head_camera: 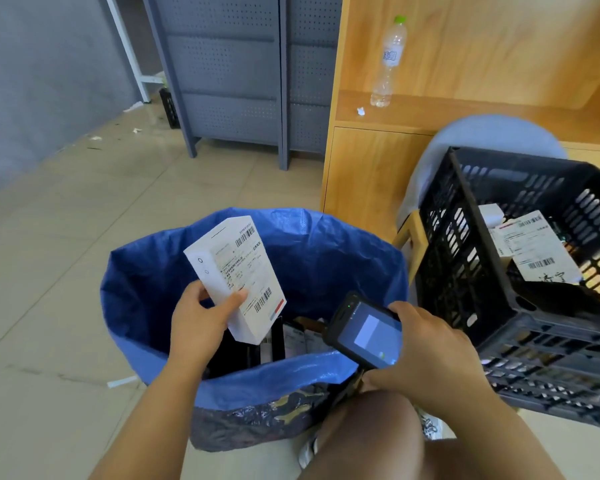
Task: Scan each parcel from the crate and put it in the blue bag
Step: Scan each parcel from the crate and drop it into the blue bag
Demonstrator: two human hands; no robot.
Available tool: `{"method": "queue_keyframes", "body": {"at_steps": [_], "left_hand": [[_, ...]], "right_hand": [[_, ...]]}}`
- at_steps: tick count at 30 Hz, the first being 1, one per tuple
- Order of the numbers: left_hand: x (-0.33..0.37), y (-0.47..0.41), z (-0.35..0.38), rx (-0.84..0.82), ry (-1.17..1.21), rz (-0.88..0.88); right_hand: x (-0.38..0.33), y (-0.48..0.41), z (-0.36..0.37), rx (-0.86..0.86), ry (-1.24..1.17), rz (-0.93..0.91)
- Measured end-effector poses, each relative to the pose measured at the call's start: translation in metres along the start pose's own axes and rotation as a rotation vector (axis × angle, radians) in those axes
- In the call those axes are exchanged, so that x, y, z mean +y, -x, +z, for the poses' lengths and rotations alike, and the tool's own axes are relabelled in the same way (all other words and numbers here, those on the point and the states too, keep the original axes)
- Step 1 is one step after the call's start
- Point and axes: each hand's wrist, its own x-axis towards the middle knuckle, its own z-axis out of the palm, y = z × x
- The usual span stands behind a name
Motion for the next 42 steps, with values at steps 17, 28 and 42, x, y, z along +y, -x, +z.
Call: {"method": "queue_keyframes", "body": {"at_steps": [17, 28, 42], "left_hand": [[-0.088, -0.128, 0.079, -0.414, -1.084, -0.37], [-0.162, -0.109, 0.103, -0.653, -1.363, -0.41], [-0.072, -0.091, 0.103, -0.66, -1.314, -0.004]], "right_hand": [[0.01, -0.121, 0.039, -0.119, 0.064, 0.064], [0.028, -0.153, 0.054, -0.167, 0.061, 0.092], [0.02, -0.119, -0.009, -0.111, 0.157, 0.039]]}}
